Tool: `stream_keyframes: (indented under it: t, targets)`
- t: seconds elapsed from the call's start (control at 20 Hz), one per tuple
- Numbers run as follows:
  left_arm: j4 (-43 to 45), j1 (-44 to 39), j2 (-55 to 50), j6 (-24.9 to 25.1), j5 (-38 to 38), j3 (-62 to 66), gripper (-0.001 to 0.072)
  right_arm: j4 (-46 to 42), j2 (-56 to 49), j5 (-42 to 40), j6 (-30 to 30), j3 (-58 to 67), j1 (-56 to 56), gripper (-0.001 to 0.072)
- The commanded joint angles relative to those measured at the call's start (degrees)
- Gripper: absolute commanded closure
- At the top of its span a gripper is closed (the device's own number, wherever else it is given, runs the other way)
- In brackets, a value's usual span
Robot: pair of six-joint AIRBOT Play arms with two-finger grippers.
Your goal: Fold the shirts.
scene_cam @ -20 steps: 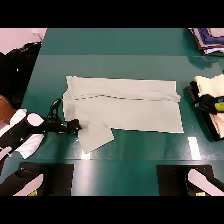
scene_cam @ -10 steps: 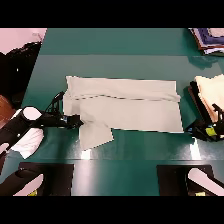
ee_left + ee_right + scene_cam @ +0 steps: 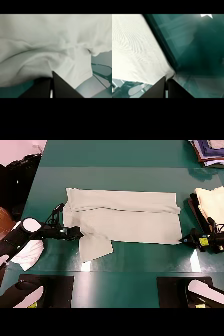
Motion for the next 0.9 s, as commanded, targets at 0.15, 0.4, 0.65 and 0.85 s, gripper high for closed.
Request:
stream_keyframes:
  t: [0.15,0.4,0.65,0.85]
  targets:
    - [9.2,0.0,3.3,-3.4,-10.8,0.5,0.0679,-2.4,4.6,4.9,-2.8,0.0,0.0,0.0696]
    - [19.1,0.0,20.6,-12.2,-27.6,0.5,0.0678,-12.2,19.4,14.7,-2.6,0.0,-0.1,0.0696]
    - [16.4,0.0,27.0,-15.5,-33.8,2.7,0.0677,-14.0,28.2,17.1,1.4,0.3,1.6,0.0697]
    - [22.6,0.0,18.7,-13.3,-22.3,9.6,0.0677,-14.1,22.5,13.5,5.7,8.5,10.3,0.0697]
